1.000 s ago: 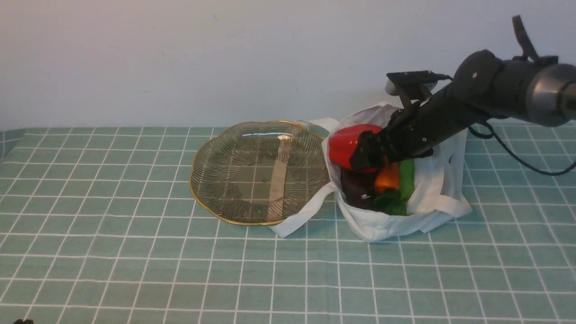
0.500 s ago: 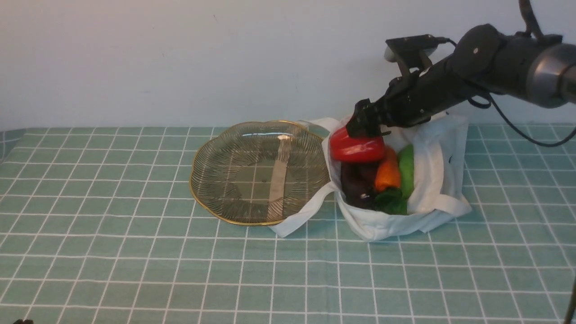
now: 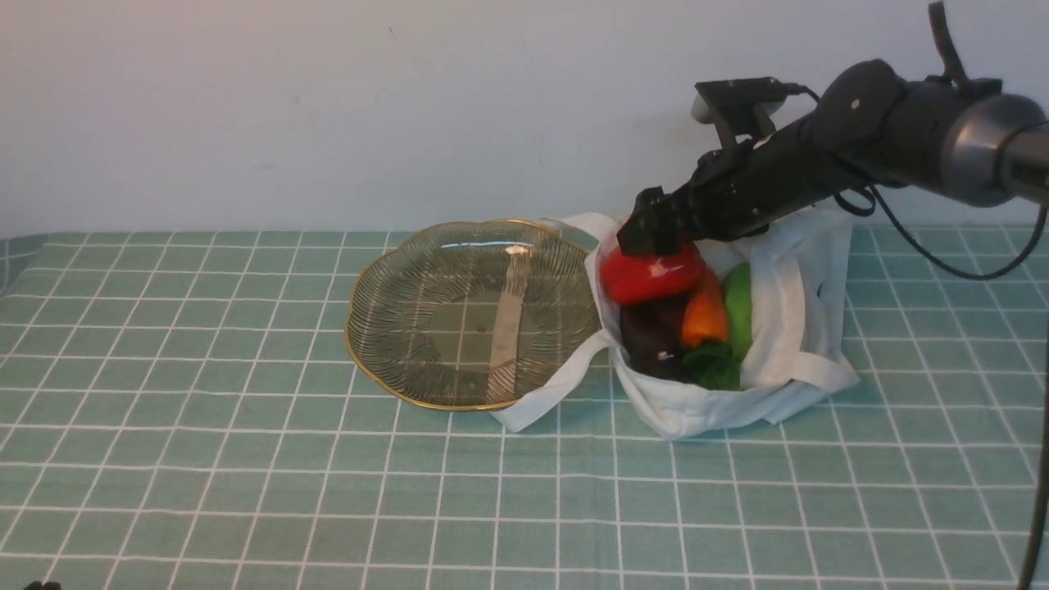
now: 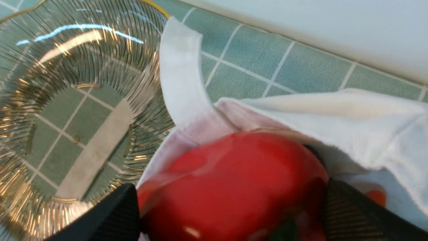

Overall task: Take vegetables from cloth bag on blue coffee tablecloth place on plate.
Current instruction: 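Reach for the red bell pepper in the white bag with the right gripper, then place the red bell pepper on the plate with the right gripper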

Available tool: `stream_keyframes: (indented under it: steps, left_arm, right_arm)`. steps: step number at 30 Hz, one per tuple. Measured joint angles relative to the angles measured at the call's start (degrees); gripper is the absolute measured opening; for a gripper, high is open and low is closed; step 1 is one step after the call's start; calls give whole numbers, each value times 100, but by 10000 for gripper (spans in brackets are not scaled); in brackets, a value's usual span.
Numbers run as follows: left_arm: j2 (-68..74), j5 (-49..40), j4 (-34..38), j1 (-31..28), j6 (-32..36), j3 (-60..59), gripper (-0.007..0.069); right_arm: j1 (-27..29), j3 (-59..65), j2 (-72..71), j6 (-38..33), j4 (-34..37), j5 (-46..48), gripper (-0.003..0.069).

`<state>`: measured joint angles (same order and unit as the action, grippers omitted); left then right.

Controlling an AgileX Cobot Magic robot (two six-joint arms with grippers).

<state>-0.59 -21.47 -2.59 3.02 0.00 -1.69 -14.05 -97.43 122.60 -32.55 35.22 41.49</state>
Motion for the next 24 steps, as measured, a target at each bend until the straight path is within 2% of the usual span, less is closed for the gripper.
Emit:
stream_keyframes:
  steps: [8,11,12,13,14,24]
  left_arm:
    - [0,0,0,0,0,0,-5]
    - [0,0,0,0,0,0,-5]
    - [0,0,0,0,0,0,-5]
    - [0,0,0,0,0,0,-5]
    - [0,0,0,0,0,0,-5]
    - [0,0,0,0,0,0,-5]
  right_arm:
    - [0,-27,-1,-256,13,185,679]
    - [0,-37,-1,-266,24,236,615]
    - [0,-48,-1,-271,25,277,533]
    - [0,-49,-1,-271,25,282,524]
    - [0,-101,-1,-278,-6,331,467]
    - [0,-804,64,-171,-520,1327,461]
